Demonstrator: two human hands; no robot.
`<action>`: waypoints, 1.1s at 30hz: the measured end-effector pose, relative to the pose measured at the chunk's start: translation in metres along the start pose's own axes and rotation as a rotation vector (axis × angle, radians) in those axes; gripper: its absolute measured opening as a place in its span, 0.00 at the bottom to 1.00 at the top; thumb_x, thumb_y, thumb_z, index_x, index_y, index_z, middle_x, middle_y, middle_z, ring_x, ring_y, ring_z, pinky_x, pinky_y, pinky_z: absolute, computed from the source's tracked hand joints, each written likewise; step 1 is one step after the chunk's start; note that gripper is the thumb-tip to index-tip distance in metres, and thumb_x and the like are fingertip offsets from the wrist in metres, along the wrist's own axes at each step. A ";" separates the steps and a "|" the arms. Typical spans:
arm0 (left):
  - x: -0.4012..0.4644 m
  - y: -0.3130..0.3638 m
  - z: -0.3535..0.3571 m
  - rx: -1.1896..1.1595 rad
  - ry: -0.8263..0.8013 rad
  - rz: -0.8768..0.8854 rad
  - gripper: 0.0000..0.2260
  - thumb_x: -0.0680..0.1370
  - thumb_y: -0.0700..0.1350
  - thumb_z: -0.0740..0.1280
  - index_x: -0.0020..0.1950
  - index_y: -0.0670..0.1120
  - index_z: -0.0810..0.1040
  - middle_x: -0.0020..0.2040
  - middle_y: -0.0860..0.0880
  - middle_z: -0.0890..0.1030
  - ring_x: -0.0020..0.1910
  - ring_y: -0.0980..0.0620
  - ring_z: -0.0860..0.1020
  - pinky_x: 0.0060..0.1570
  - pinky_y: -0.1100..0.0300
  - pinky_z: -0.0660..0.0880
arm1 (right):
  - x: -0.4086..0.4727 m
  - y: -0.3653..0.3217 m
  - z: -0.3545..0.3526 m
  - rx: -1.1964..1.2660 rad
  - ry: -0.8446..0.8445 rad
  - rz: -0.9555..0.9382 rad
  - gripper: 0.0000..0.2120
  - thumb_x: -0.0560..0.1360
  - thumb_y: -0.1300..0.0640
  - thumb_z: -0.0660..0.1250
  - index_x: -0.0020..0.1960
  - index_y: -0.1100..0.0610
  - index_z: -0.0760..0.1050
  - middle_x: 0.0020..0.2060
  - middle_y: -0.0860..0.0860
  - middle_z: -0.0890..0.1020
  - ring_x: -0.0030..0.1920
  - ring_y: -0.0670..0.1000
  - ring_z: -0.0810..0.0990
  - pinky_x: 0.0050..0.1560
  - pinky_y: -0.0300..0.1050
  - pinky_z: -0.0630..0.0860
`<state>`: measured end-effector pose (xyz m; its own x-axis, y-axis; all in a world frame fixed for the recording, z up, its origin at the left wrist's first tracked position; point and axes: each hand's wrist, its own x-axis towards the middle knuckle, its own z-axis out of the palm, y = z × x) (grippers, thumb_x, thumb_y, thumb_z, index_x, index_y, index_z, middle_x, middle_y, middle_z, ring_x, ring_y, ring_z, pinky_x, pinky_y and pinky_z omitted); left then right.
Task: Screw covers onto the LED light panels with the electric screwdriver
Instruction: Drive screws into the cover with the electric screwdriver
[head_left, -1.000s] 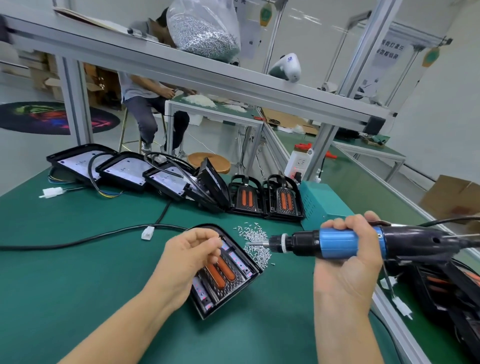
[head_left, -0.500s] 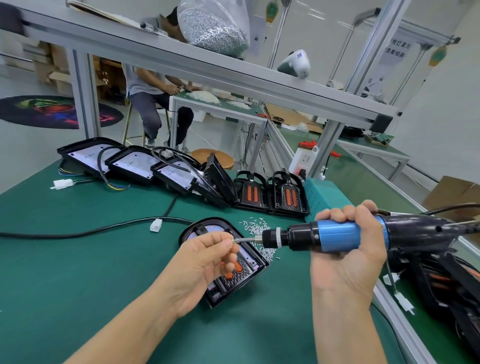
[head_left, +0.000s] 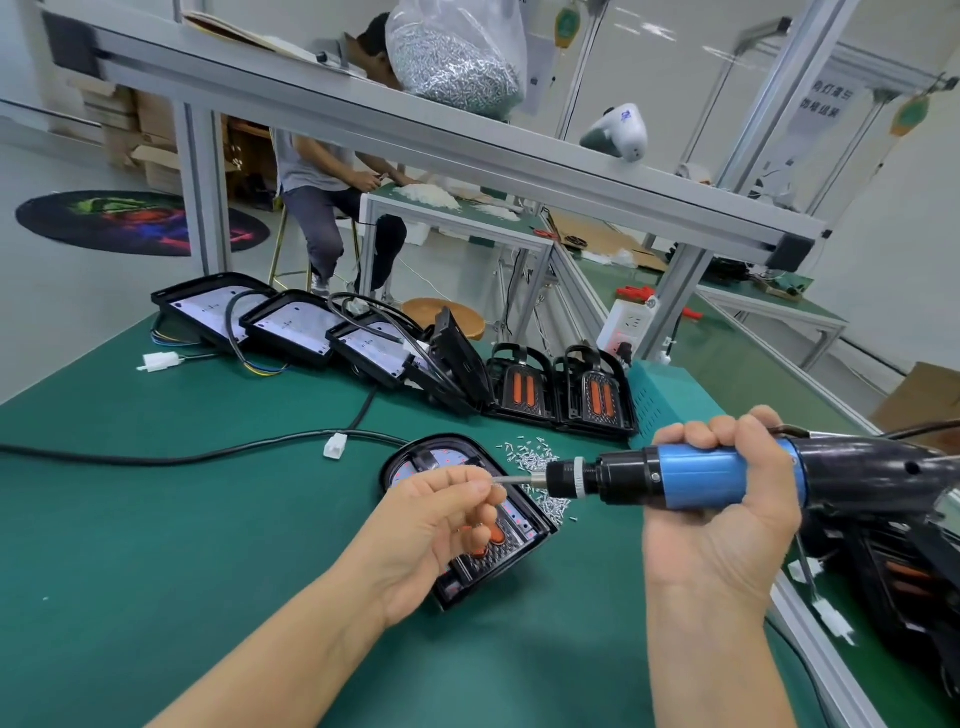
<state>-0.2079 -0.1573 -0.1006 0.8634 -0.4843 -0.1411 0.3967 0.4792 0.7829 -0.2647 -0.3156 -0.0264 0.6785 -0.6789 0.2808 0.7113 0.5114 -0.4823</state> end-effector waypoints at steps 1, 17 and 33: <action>0.000 0.001 -0.002 0.005 0.018 0.002 0.05 0.75 0.33 0.64 0.42 0.38 0.79 0.37 0.43 0.82 0.29 0.55 0.77 0.27 0.64 0.76 | 0.000 -0.001 0.000 -0.007 -0.001 -0.003 0.10 0.67 0.63 0.66 0.45 0.51 0.72 0.30 0.45 0.73 0.31 0.44 0.74 0.43 0.39 0.75; 0.038 0.004 -0.001 0.715 0.038 0.239 0.09 0.73 0.35 0.71 0.40 0.48 0.85 0.33 0.46 0.81 0.31 0.53 0.76 0.34 0.64 0.76 | 0.003 -0.003 -0.020 -0.268 0.021 -0.147 0.12 0.67 0.67 0.65 0.47 0.53 0.72 0.27 0.47 0.74 0.30 0.47 0.74 0.39 0.41 0.75; 0.067 -0.026 -0.002 1.355 0.009 0.446 0.06 0.80 0.43 0.64 0.48 0.48 0.81 0.45 0.57 0.72 0.22 0.59 0.77 0.20 0.66 0.71 | 0.013 0.019 -0.030 -0.486 -0.093 -0.177 0.13 0.67 0.67 0.68 0.38 0.49 0.78 0.34 0.48 0.75 0.33 0.50 0.72 0.39 0.42 0.72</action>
<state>-0.1599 -0.2002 -0.1313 0.8385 -0.4749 0.2670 -0.4991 -0.4731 0.7260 -0.2481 -0.3305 -0.0564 0.5852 -0.6714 0.4547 0.6640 0.0748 -0.7440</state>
